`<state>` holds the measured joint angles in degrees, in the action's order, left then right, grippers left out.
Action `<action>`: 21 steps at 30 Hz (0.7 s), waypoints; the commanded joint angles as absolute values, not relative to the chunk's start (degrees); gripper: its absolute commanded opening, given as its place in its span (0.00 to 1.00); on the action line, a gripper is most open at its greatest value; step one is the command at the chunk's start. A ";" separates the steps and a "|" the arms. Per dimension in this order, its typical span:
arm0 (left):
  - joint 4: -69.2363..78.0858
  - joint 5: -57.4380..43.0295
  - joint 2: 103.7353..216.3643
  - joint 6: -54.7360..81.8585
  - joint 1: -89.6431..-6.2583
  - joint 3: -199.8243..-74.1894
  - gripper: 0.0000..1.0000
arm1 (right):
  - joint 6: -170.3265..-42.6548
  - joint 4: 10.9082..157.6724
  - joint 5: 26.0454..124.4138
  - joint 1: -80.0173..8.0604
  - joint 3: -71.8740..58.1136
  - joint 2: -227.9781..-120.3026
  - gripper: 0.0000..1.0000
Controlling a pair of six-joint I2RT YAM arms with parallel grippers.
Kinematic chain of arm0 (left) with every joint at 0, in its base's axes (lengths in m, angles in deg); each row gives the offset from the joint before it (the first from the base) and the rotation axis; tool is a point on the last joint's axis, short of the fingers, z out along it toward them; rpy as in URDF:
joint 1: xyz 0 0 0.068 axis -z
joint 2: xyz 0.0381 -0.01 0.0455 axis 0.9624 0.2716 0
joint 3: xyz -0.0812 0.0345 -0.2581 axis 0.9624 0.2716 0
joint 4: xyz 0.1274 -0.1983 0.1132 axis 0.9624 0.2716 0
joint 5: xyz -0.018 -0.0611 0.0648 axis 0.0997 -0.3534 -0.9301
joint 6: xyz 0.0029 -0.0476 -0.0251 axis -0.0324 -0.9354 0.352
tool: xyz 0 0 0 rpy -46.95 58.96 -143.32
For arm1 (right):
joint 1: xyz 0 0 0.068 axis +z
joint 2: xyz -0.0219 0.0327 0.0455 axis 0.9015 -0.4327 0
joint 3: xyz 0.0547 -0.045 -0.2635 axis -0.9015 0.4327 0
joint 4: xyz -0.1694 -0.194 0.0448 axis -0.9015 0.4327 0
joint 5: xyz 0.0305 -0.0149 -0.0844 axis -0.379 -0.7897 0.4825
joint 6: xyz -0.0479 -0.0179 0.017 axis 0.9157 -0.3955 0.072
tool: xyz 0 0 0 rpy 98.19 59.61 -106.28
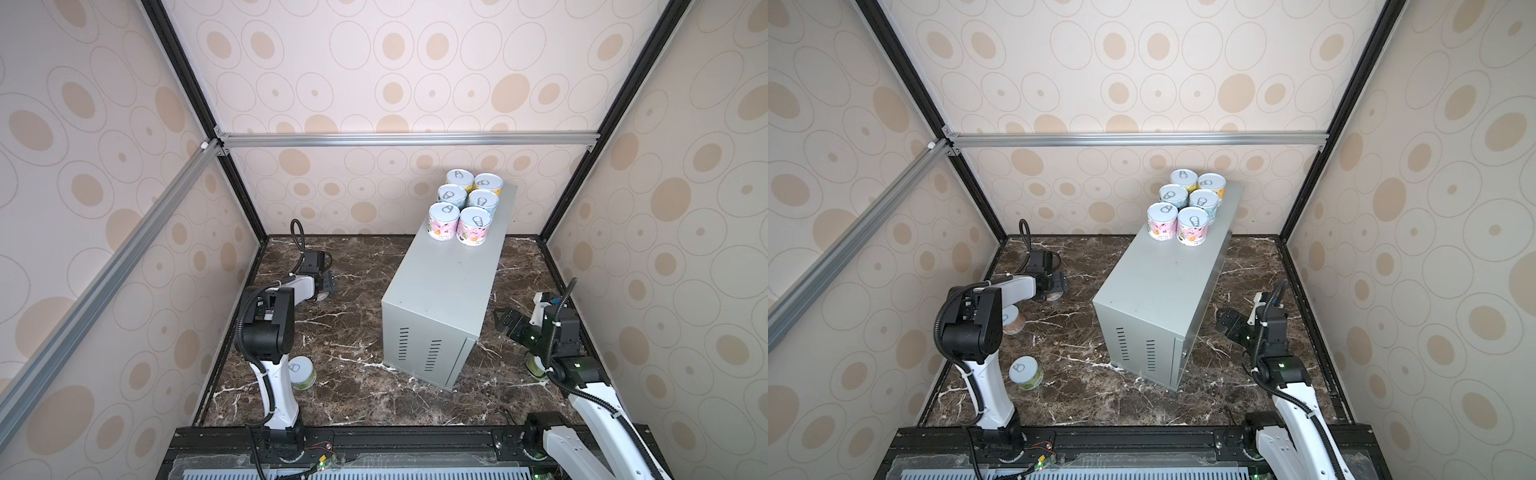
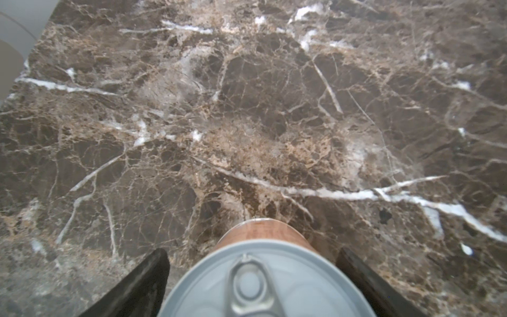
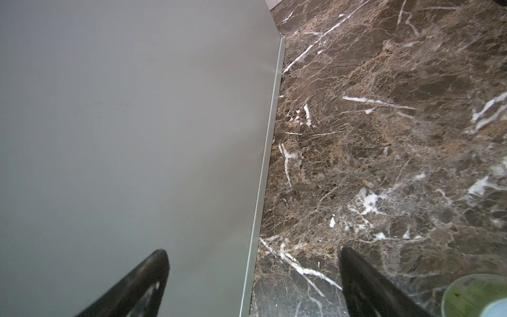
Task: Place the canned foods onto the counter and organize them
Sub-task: 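Lower the left gripper onto a white-lidded floor can nearest it, then close the left gripper on the orange-labelled can and lift it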
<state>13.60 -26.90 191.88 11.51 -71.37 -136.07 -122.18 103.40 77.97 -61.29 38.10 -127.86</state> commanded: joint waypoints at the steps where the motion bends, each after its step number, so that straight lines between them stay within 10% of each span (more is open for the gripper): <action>1: 12.69 -26.38 192.77 11.36 -71.92 -137.44 0.92 | -121.75 102.40 77.67 -61.46 38.75 -128.00 0.99; 21: 13.02 -21.92 186.67 9.91 -71.93 -133.44 0.62 | -121.60 102.33 76.87 -61.54 39.36 -127.31 0.99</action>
